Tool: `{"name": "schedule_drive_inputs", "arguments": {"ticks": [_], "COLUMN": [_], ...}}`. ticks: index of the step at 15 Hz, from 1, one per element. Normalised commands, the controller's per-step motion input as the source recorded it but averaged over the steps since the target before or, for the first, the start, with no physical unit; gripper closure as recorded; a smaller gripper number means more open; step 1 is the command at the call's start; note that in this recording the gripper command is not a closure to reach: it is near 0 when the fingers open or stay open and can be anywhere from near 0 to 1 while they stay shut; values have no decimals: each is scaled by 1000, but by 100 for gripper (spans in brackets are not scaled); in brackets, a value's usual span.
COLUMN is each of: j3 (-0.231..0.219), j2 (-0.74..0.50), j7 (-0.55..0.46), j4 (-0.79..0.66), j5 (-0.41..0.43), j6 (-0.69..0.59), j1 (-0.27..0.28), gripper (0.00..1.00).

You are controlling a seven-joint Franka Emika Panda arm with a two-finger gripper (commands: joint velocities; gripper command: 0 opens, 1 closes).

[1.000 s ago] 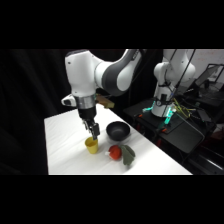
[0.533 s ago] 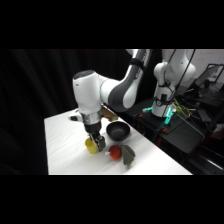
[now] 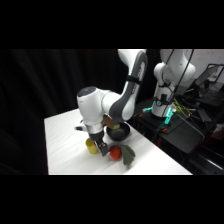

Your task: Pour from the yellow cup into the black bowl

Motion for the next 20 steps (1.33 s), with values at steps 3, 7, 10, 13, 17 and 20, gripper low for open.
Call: {"name": "schedule_drive_inputs", "arguments": {"ticks": [3, 7, 10, 13, 17, 20], "j3": [69, 70, 30, -28, -79, -121], "j2": [28, -29, -63, -156, -417, -730], "j7": [-208, -206, -121, -48, 30, 96], "j4": [27, 12, 20, -46, -190, -424], "j5": [120, 93, 51, -23, -67, -125], "j6": [115, 70, 11, -25, -148, -242], "j1": [-101, -72, -14, 47, 70, 70], "gripper": [100, 100, 73, 31, 31, 31]}}
